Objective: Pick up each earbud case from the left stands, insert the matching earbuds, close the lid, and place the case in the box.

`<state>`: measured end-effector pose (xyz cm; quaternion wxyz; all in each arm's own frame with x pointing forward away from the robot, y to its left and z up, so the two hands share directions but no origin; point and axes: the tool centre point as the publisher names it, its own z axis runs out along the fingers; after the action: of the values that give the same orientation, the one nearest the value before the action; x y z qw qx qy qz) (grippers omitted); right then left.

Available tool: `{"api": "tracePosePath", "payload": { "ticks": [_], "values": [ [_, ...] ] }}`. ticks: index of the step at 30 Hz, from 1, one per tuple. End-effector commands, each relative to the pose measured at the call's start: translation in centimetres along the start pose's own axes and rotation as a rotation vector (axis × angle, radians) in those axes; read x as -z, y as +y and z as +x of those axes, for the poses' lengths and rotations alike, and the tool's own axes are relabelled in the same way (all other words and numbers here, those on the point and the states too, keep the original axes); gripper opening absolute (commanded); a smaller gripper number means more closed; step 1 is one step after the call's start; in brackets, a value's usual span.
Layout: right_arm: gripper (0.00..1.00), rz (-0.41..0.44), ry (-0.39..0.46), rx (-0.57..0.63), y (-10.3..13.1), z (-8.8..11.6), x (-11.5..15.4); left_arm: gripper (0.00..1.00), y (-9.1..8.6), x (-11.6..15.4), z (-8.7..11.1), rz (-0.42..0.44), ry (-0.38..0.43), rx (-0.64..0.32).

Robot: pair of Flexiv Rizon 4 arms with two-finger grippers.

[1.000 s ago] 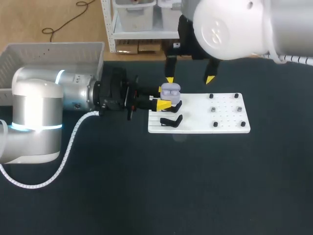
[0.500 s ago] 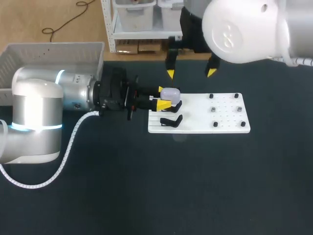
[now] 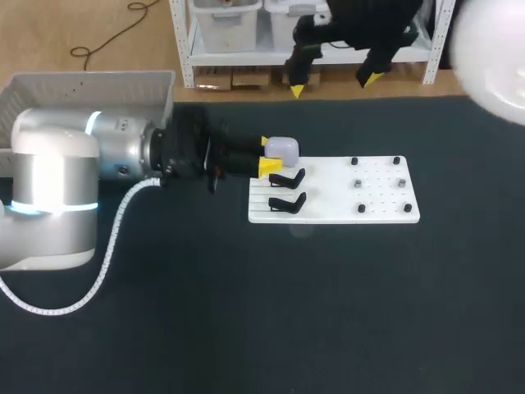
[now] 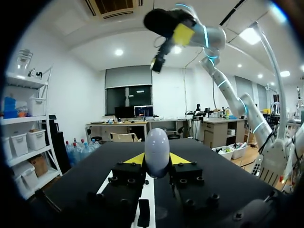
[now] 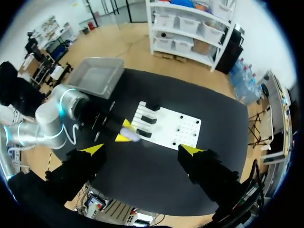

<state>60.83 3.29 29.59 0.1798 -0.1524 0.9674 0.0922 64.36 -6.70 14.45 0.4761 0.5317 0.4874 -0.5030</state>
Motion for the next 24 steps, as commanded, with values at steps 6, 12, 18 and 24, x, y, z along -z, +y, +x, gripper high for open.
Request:
{"api": "tracePosePath", "payload": {
  "ticks": [6,12,18,24],
  "values": [
    [1.00,-0.009,-0.297,0.000,-0.7,4.0,1.7,0.00,-0.9,4.7,-4.5,-0.205,0.015,0.037],
    [1.00,-0.009,-0.297,0.000,-0.7,4.0,1.7,0.00,2.3,10.6,-7.1,-0.407,0.034,0.023],
    [1.00,-0.009,-0.297,0.000,-0.7,4.0,1.7,0.00,6.8,17.0,-6.9,-0.584,0.117,0.006],
    [1.00,-0.009,-0.297,0.000,-0.7,4.0,1.7,0.00,11.9,22.8,-4.1,-0.735,0.185,0.051]
  ]
}}
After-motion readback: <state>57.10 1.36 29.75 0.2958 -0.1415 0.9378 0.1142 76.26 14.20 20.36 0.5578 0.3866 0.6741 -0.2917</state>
